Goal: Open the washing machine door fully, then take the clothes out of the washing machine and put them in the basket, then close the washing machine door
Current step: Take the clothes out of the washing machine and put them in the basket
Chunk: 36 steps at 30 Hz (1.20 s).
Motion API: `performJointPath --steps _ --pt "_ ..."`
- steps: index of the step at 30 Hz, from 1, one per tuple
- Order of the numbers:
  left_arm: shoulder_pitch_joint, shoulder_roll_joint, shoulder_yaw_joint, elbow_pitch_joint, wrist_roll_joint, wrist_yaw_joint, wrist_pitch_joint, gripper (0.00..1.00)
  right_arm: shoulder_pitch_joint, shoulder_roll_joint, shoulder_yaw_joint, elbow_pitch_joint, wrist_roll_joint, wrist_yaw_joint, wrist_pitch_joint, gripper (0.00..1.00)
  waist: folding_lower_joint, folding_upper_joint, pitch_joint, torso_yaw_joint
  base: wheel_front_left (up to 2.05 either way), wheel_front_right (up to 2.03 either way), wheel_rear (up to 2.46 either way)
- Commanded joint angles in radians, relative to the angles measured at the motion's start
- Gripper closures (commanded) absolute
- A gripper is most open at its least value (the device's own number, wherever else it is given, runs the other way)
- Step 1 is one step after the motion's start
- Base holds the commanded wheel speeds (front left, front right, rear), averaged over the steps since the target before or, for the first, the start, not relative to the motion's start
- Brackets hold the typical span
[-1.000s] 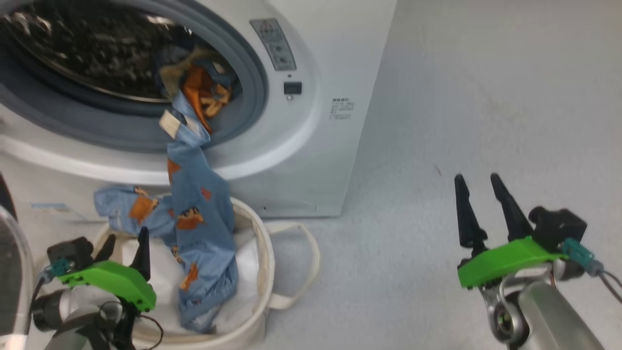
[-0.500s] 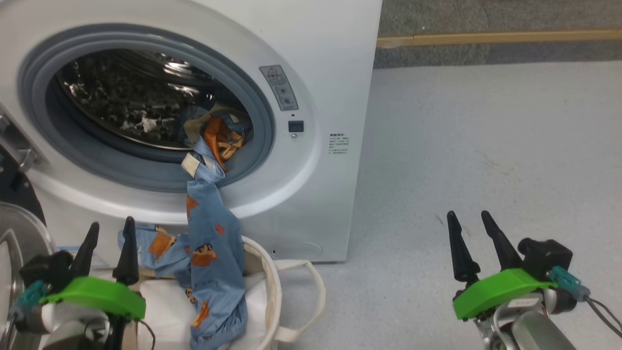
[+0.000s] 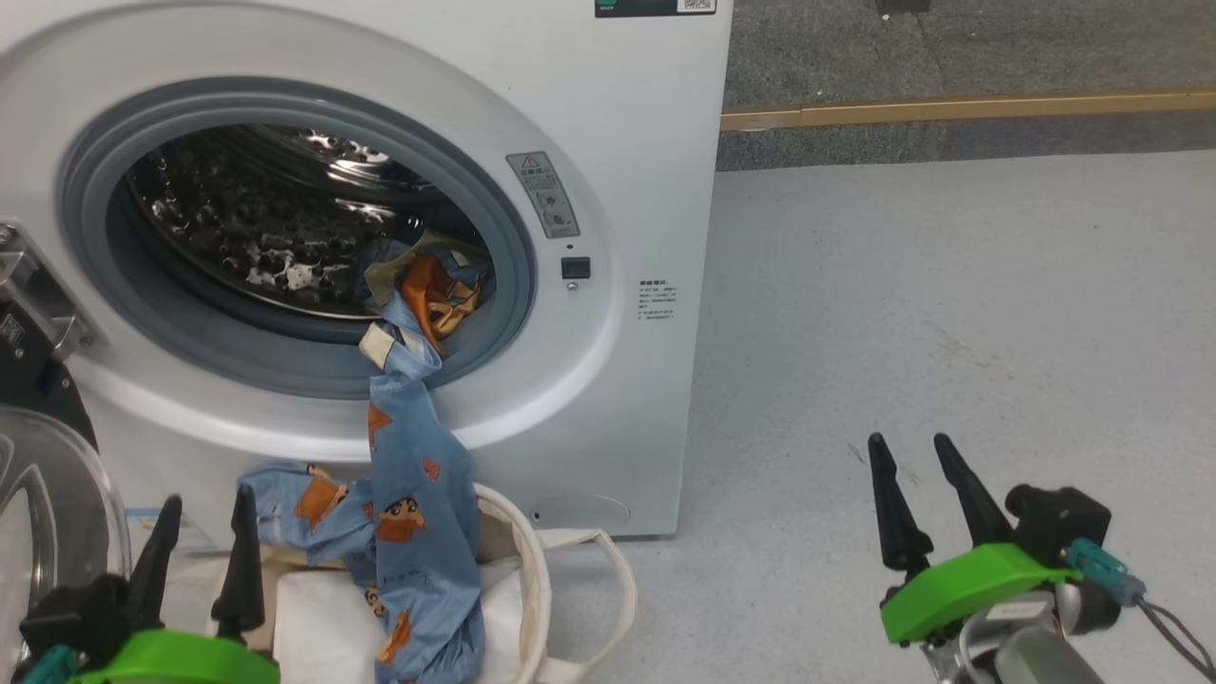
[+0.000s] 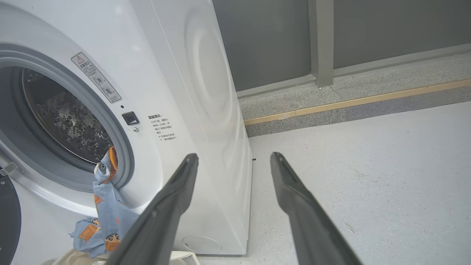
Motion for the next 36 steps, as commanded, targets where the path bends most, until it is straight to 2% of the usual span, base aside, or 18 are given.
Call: performJointPath --steps 1,6,25,31,36 --pt "-0.016 0.023 0.036 -0.048 0.007 0.011 -0.007 0.00 -0.011 0.002 0.024 -0.025 0.007 0.008 -0.012 0.00 0.0000 -0.0001 -0.002 -0.002 0.00 0.00 0.00" --pt "0.007 0.020 0.037 -0.065 0.001 0.024 0.000 0.00 -0.012 0.002 0.031 -0.024 0.010 0.008 -0.012 0.00 0.0000 -0.0001 -0.005 -0.006 0.00 0.00 0.00" --pt "-0.021 0.038 0.022 -0.048 -0.007 0.030 0.012 0.00 -0.019 0.003 0.027 -0.024 0.005 0.008 -0.012 0.00 0.0000 -0.0001 0.012 -0.008 0.00 0.00 0.00" --pt "-0.075 0.061 0.000 0.015 0.023 0.039 0.015 0.00 -0.022 0.003 0.024 -0.029 0.000 0.008 -0.012 0.00 0.0000 -0.0001 0.030 -0.013 0.00 0.00 0.00" --pt "-0.161 0.068 -0.025 0.100 0.027 0.024 0.030 0.00 -0.032 0.002 0.026 -0.035 -0.003 0.008 -0.012 0.00 0.0000 -0.0001 0.058 -0.020 0.00 0.00 0.00"
